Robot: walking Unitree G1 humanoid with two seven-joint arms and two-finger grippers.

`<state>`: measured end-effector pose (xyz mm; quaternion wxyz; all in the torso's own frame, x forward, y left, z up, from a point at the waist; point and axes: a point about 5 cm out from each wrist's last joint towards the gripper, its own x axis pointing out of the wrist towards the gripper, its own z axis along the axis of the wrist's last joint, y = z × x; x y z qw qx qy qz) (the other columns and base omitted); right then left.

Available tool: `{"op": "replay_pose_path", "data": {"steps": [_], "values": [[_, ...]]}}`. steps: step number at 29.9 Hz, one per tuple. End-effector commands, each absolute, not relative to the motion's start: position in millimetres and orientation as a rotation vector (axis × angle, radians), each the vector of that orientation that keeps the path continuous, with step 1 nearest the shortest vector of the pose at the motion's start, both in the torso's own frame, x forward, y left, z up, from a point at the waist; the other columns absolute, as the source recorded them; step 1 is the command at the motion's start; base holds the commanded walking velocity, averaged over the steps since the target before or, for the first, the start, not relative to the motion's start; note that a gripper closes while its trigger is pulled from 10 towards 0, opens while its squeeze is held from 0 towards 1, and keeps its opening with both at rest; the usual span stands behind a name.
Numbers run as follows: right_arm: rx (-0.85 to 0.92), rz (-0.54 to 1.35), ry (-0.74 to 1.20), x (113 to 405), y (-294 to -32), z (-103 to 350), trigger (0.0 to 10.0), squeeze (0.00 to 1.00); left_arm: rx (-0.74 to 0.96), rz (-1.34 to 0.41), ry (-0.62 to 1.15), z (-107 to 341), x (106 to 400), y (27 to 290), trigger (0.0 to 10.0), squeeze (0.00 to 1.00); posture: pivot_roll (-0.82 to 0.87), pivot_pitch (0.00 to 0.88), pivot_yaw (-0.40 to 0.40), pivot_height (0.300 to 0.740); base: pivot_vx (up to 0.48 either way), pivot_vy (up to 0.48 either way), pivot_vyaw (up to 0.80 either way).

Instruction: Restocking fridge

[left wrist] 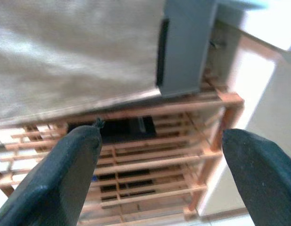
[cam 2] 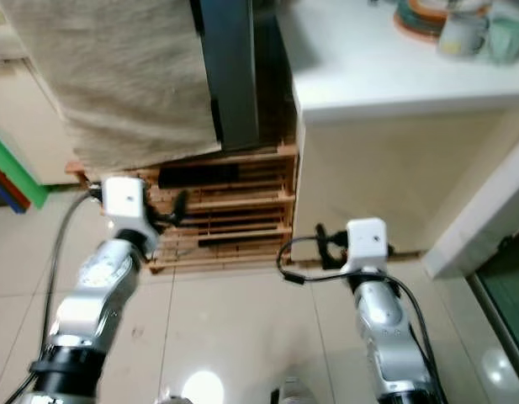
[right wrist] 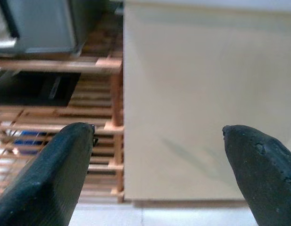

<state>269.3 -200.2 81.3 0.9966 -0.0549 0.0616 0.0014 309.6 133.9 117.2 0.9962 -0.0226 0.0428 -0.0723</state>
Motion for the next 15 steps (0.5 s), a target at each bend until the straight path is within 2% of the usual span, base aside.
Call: {"op": "replay_pose_path", "data": {"steps": [1, 11, 15], "values": [[-0.115, 0.007, 0.117, 270.3, -195.6, 82.0, 10.0, 0.0, -0.036, -0.098, 0.101, 114.0, 309.8, 147.7, 10.0, 0.0, -0.09, 0.08, 0.067, 0.74, 0.458, 0.0, 0.0], [-0.117, -0.019, 0.108, 271.0, -203.7, 83.2, 10.0, 0.0, -0.065, -0.042, 0.152, 102.2, 303.2, 161.5, 10.0, 0.0, -0.09, 0.078, 0.073, 0.74, 0.457, 0.0, 0.0], [-0.117, -0.021, 0.113, 269.7, -203.9, 80.8, 10.0, 0.0, -0.022, -0.062, 0.159, 99.6, 298.8, 160.5, 10.0, 0.0, -0.09, 0.073, 0.075, 0.74, 0.45, 0.0, 0.0]]}}
